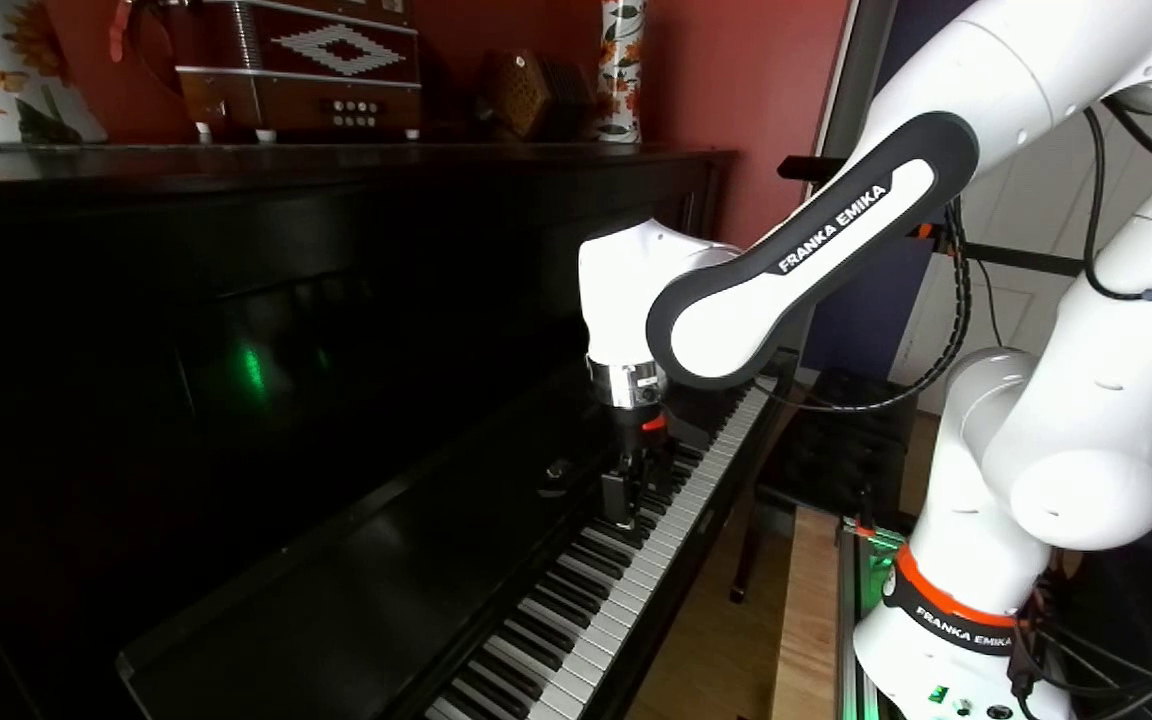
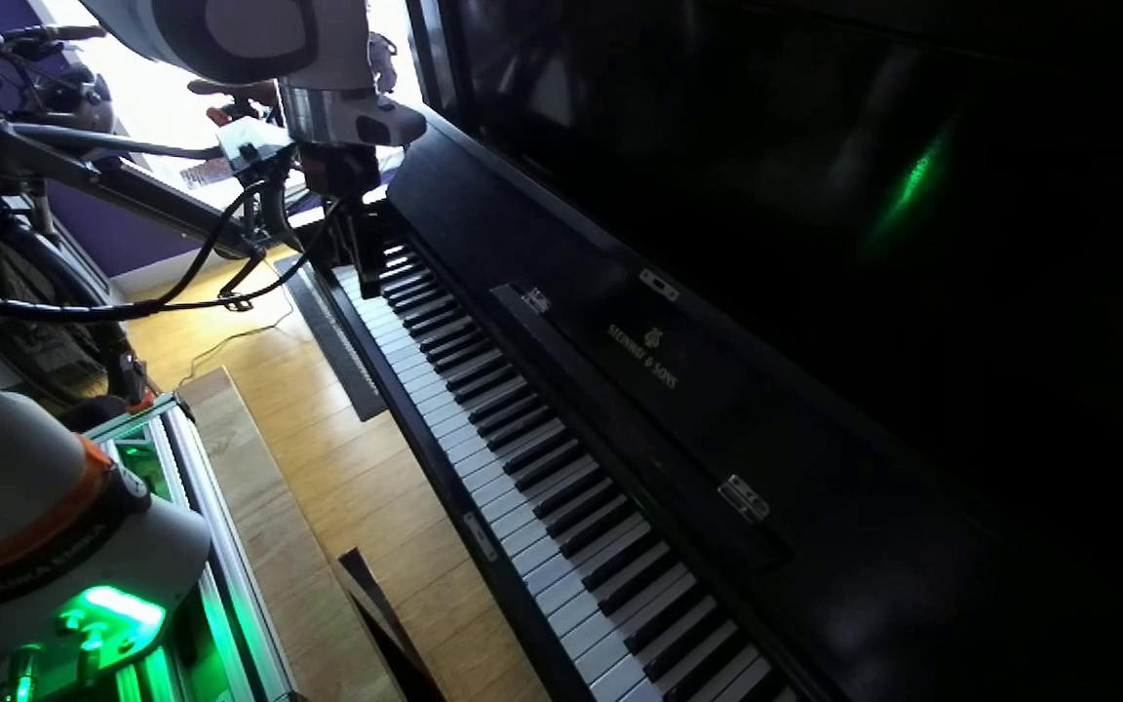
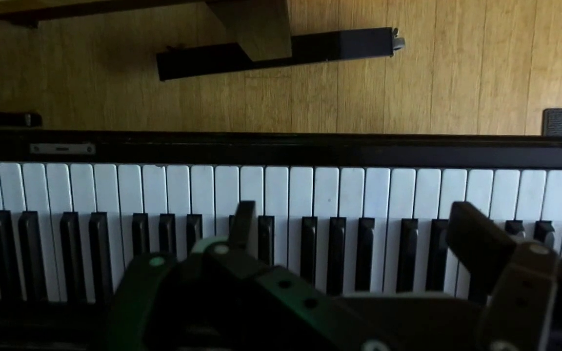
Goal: Press one black key on the piano
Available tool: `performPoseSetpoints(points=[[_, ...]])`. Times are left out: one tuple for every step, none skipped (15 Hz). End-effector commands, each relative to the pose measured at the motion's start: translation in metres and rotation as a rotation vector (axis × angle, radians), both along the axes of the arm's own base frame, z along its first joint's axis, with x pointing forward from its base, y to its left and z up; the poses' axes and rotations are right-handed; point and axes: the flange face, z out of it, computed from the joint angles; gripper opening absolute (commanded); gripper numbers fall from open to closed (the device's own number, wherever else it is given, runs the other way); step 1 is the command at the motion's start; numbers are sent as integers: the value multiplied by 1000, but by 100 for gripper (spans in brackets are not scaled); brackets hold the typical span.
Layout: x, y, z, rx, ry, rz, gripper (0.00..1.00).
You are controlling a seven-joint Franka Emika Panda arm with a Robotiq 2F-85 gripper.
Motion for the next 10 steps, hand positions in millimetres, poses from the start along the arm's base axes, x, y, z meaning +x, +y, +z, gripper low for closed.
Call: performPoseSetpoints(points=[[0, 0, 1, 0, 0, -1, 100], [0, 0, 1, 0, 0, -2, 100], [0, 0, 1, -1, -1, -3, 100], [0, 0, 1, -1, -1, -4, 100], [0, 0, 1, -1, -1, -4, 100], [6, -5, -9, -20, 2, -48, 100], [9, -8, -14, -15, 2, -59, 100], [16, -11, -25, 6, -17, -48, 100], [19, -12, -30, 9, -38, -44, 100], [24, -13, -39, 30, -59, -33, 100]])
